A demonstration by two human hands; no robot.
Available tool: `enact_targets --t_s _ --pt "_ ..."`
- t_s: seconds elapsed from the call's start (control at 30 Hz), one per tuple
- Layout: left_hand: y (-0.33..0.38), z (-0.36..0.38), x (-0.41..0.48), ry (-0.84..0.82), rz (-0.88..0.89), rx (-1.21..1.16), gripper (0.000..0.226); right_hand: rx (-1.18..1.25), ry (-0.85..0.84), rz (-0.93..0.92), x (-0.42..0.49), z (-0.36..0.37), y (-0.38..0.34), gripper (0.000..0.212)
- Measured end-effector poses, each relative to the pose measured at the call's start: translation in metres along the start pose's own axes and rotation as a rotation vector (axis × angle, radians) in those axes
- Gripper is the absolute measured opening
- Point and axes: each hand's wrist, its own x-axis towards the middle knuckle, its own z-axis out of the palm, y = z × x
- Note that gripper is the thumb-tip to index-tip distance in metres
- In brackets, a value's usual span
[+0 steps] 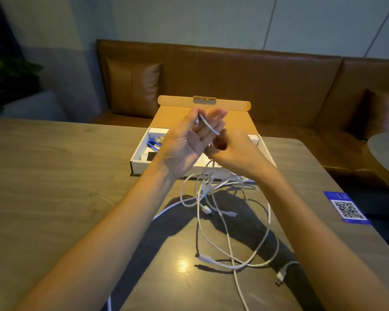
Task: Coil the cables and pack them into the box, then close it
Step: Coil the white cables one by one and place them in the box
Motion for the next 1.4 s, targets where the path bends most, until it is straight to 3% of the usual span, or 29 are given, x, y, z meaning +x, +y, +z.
enact_targets --t_s 0.1,0.2,0.27,0.33,0.43,0.57,0.7,0.93,1.03,1.13,1.27,1.4 --pt "0.009 -0.003 0.003 0.064 0.15 0.41 0.029 -0.149 -0.216 0.119 -0.004 -0.002 0.002 0.011" --pt "0.014 -0.005 0.001 0.136 0.304 1.11 0.025 -0.167 -0.247 0.141 -0.008 -0.006 0.0 0.013" --pt "0.01 -0.007 -0.001 0.058 0.372 1.502 0.019 -0.199 -0.231 0.085 -0.007 -0.012 -0.006 0.008" --pt "0.006 -0.007 -0.002 -0.059 0.369 1.792 0.016 -0.205 -0.169 -0.002 -0.008 -0.02 -0.012 0.008" --pt "0.011 -0.001 -0.003 -0.042 0.203 2.024 0.02 -0.188 -0.047 -0.055 -0.009 -0.033 -0.015 0.009" --pt "0.02 0.008 -0.005 -0.077 -0.096 1.851 0.04 -0.216 -0.068 -0.084 -0.01 -0.043 -0.012 0.009" --pt "0.034 0.002 -0.007 -0.079 -0.294 1.511 0.042 -0.218 -0.115 -0.136 -0.01 -0.043 -0.006 0.015" --pt "0.036 -0.001 -0.006 0.032 -0.231 0.889 0.033 0.09 -0.189 -0.008 -0.011 -0.034 -0.003 0.012" --pt "0.032 0.0 -0.005 0.064 -0.201 0.667 0.034 0.048 -0.204 -0.056 -0.01 -0.033 -0.003 0.015" --pt "0.034 0.001 -0.005 0.107 -0.174 0.724 0.037 -0.01 -0.176 -0.075 -0.01 -0.031 -0.002 0.015" --pt "0.037 0.004 -0.009 0.076 -0.229 0.849 0.044 0.13 -0.015 -0.026 -0.01 -0.033 -0.001 0.016" --pt "0.036 0.008 -0.014 -0.069 -0.304 0.602 0.042 0.286 0.051 0.031 -0.009 -0.037 -0.005 0.026"
